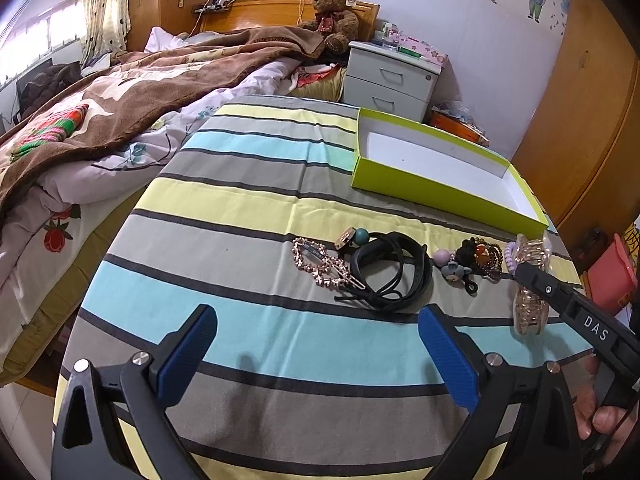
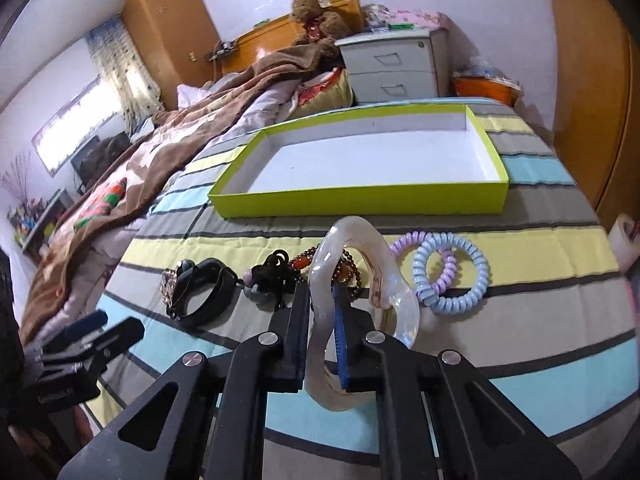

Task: Organize jewelry
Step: 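Grasp the clear claw hair clip with the right gripper and lift it, then grasp the black cord hair tie with the left gripper while the right gripper holds the claw clip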

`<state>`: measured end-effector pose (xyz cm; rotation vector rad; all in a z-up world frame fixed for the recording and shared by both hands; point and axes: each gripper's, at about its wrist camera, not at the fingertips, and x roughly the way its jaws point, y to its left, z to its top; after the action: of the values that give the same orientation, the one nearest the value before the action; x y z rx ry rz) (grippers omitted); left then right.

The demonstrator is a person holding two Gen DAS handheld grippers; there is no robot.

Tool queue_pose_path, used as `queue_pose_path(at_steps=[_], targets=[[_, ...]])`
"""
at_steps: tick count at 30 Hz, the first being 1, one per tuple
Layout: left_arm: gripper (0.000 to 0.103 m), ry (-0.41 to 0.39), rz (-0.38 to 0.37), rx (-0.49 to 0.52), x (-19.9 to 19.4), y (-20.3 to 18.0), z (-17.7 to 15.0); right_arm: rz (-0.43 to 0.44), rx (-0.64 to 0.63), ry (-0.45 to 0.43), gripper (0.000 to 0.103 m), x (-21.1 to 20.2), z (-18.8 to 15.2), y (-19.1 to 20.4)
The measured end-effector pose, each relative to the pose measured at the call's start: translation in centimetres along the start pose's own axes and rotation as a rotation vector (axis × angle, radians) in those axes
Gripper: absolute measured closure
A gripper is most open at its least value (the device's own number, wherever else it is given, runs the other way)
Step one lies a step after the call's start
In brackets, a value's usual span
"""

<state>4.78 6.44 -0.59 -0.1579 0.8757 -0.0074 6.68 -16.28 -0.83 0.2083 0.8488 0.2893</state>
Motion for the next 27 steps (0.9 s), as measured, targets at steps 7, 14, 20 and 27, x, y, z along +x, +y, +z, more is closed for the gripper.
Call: queue_pose_path(at_steps=[7, 14, 20, 27], targets=[[0.009, 0.022, -0.011, 0.044, 0.8, -0.7, 0.4, -0.03, -0.075, -0.026, 0.091, -2.3, 0.3, -0.3], [0.016, 0.039, 0.013, 0.085, 1.9, -1.5, 1.4, -0.053, -0.082, -0.03, 0.091, -3.8, -0.5, -1.4], [0.028, 0.052, -0.049, 0.165, 2.5, -3.6, 1.5, -0.058, -0.073, -0.017, 0.091, -3.4, -0.9, -1.9], [0.045, 0.063, -0.047, 0.174, 3.3, -4.3, 1.7, -0.057, -0.074, -0.022, 0.091, -3.5, -1.0, -2.1]])
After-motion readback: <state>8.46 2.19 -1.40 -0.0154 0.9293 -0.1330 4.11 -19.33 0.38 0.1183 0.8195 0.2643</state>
